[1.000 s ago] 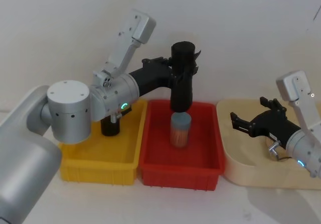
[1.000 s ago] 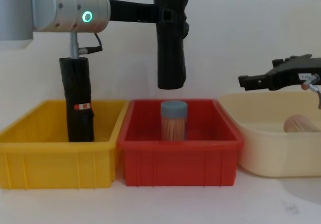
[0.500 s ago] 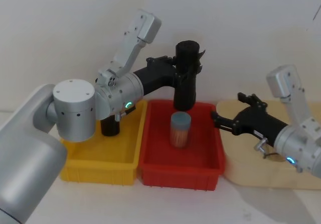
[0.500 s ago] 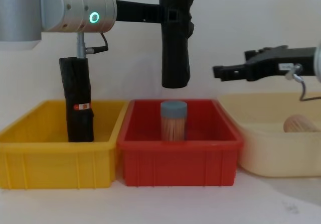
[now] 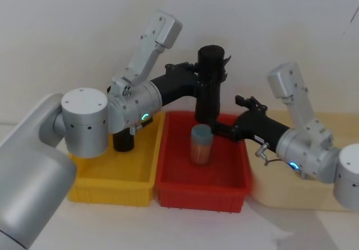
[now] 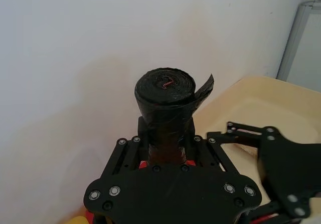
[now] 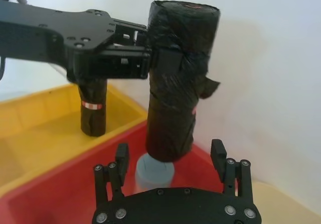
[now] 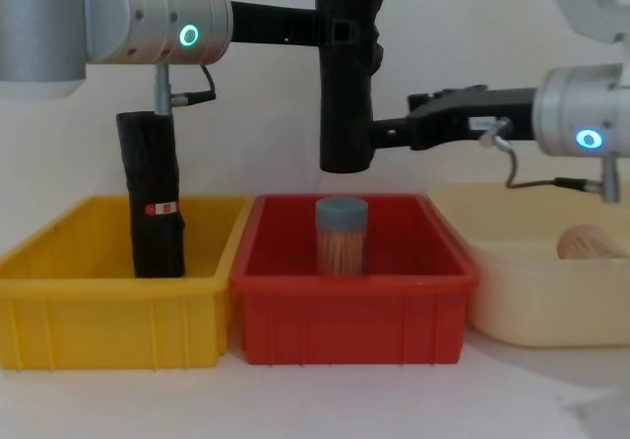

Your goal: Pick up the garbage bag with the one hand and transfer it to the other hand.

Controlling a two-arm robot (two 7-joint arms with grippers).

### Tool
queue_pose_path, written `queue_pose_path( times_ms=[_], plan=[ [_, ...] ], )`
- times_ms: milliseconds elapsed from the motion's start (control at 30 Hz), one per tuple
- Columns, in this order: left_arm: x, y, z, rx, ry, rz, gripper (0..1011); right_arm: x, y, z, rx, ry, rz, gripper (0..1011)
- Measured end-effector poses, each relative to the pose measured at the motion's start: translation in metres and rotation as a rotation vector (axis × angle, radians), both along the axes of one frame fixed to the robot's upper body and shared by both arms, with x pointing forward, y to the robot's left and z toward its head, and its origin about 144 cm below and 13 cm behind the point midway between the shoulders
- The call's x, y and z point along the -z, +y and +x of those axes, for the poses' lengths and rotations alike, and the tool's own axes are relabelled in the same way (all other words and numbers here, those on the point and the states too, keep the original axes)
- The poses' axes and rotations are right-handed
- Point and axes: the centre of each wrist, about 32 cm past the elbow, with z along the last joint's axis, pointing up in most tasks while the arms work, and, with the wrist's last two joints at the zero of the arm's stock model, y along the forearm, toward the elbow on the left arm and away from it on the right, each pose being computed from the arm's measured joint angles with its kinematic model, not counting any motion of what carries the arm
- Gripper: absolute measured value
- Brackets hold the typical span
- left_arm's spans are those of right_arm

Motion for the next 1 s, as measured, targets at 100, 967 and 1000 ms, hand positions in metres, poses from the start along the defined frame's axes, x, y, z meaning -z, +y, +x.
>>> queue_pose_path(
  times_ms=[100, 967, 1000],
  plan=[
    [0.000, 0.000, 0.000, 0.000, 0.000, 0.000, 375, 0.001, 0.008, 0.009, 0.007, 0.003, 0.005, 1000],
    [0.000, -0.001, 0.001, 0.001, -0.001, 0.001, 375, 0.003, 0.044, 0.051, 0.065, 0.022, 0.026, 929],
    [0.000, -0.001, 0.001, 0.001, -0.001, 0.001, 375, 0.003, 0.045, 0.052, 0.066, 0.023, 0.026, 908]
  ],
)
